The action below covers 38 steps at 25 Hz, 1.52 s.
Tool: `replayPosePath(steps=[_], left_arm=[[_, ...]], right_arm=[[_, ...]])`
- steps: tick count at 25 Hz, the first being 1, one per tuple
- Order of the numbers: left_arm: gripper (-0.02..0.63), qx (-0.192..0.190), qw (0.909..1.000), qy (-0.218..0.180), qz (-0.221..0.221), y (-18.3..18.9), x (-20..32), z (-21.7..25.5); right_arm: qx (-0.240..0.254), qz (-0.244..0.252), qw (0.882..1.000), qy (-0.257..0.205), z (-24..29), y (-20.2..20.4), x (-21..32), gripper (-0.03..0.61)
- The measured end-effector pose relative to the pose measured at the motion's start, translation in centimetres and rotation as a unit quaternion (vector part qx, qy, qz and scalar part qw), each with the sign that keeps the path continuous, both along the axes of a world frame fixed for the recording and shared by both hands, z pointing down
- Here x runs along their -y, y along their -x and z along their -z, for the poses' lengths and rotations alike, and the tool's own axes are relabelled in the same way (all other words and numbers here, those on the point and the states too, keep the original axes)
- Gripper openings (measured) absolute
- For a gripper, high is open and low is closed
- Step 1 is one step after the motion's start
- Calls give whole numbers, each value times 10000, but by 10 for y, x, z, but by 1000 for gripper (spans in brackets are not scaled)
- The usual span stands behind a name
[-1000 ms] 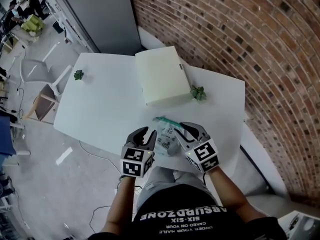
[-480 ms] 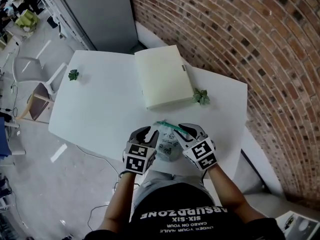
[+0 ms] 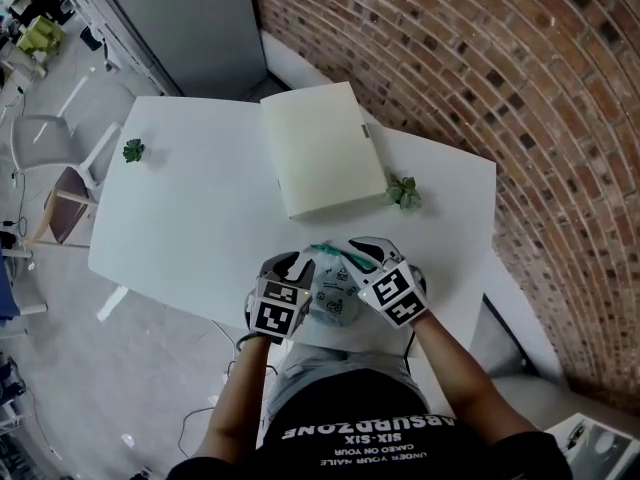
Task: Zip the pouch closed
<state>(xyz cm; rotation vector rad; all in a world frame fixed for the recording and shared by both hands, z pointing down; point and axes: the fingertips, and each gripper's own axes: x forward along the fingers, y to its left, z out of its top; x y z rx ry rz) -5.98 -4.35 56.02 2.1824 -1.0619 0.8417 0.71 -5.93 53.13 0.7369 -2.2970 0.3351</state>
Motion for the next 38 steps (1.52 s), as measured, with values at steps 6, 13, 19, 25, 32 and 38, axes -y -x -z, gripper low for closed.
replayPosePath(steps=[6,13,19,25,32,38], left_arm=[[100,158,9996,113,-191,2,8,-21],[101,348,9978,280,-496,-4,11,-53],[101,468,9965,313,-626,-7,16,-62],[101,516,9950,394,-764,-7,17,-73],[101,710,9912,375,-1051,-10,20,-84],[100,901,9864,458,-1293,-14,20,-95]], right_arm=[[-432,368,9984,-38,-22,5,6,87],[-649,679,9956,56,-41,11,17,94],[-984,1027,9896,238,-71,13,20,95],[-1337,1441,9802,230,-93,16,24,95],[-1801,2125,9603,152,-113,20,24,97],[-2082,2706,9398,-114,-121,27,20,95]])
